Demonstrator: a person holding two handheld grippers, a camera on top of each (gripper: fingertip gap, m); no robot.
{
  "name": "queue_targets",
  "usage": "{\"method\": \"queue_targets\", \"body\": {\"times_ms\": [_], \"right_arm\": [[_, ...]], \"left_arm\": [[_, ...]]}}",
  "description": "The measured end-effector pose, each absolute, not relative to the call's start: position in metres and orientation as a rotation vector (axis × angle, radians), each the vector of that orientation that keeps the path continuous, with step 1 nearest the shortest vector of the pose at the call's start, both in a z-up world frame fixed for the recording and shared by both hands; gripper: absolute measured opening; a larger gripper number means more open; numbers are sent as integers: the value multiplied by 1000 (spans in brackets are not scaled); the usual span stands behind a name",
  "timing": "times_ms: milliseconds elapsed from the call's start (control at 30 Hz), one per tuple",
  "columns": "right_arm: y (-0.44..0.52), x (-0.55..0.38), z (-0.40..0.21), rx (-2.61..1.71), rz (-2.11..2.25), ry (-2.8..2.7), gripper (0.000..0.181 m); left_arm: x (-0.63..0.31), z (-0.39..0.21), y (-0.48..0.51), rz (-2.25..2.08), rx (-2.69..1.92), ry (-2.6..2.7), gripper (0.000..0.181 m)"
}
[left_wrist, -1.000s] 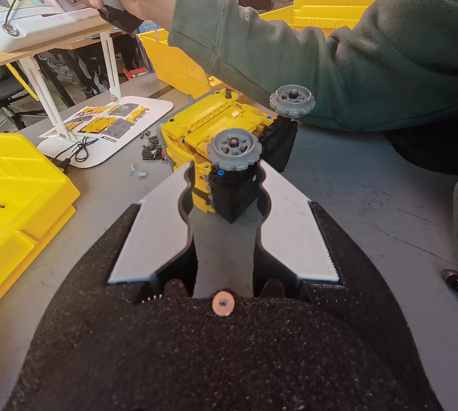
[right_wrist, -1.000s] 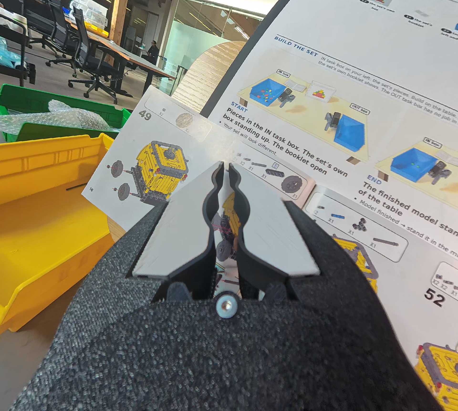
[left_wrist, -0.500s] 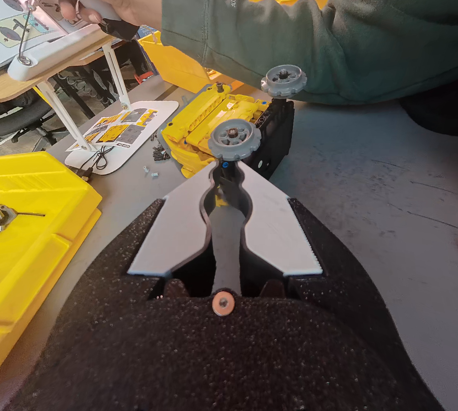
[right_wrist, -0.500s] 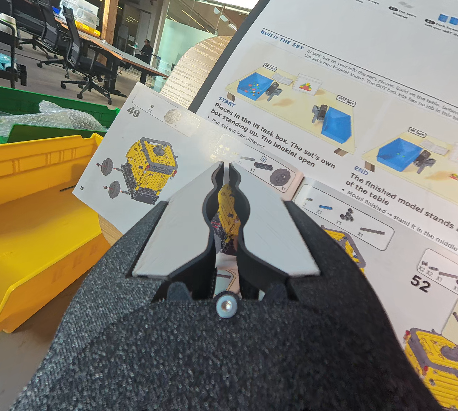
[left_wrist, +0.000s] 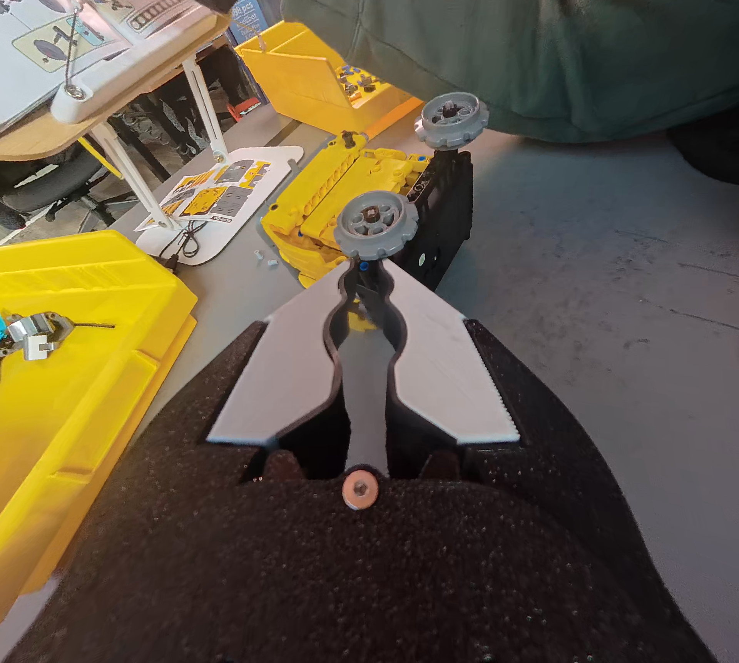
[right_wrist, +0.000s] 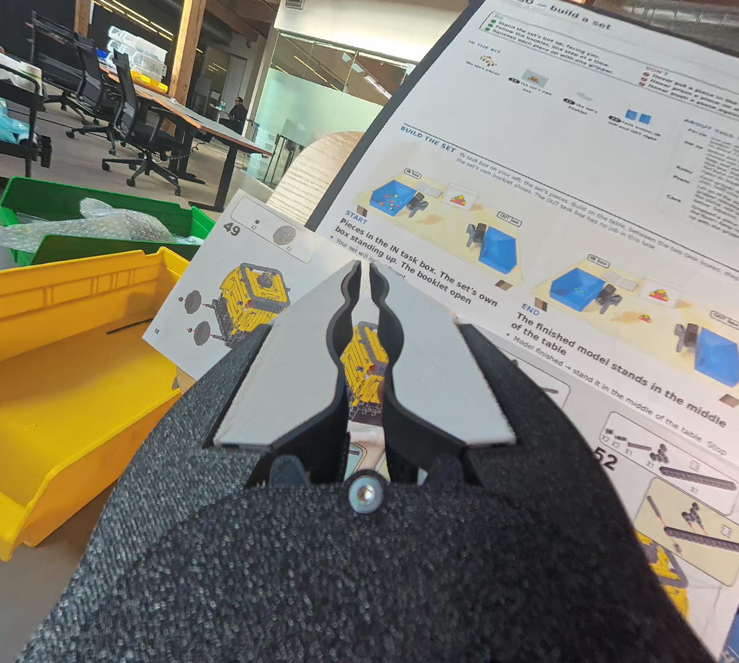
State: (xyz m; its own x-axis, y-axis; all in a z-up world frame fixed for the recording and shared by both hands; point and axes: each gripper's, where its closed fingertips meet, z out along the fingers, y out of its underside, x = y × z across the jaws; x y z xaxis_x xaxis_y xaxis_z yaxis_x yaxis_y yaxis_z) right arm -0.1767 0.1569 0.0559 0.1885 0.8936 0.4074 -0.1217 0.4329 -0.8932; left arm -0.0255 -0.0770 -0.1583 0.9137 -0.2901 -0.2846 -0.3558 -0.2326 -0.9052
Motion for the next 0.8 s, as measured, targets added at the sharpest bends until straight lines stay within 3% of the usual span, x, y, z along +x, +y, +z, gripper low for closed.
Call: {"method": "queue_targets", "body": {"times_ms": [267, 433, 667, 800], "right_arm": [[132, -144, 59, -819, 915, -1217, 5], [119, -124, -1, -889, 866, -1463, 8], [96, -67, -107, -1151, 861, -1772, 0], [91, -31, -180, -1359, 791, -1910, 1]], "left_arm": [[-51, -159, -87, 132, -1885, 426, 8], [-54, -160, -97, 141, -1900, 473, 8], [-69, -157, -101, 197, -1900, 418, 7], [-74, -149, -106, 142, -1866, 361, 17]]}}
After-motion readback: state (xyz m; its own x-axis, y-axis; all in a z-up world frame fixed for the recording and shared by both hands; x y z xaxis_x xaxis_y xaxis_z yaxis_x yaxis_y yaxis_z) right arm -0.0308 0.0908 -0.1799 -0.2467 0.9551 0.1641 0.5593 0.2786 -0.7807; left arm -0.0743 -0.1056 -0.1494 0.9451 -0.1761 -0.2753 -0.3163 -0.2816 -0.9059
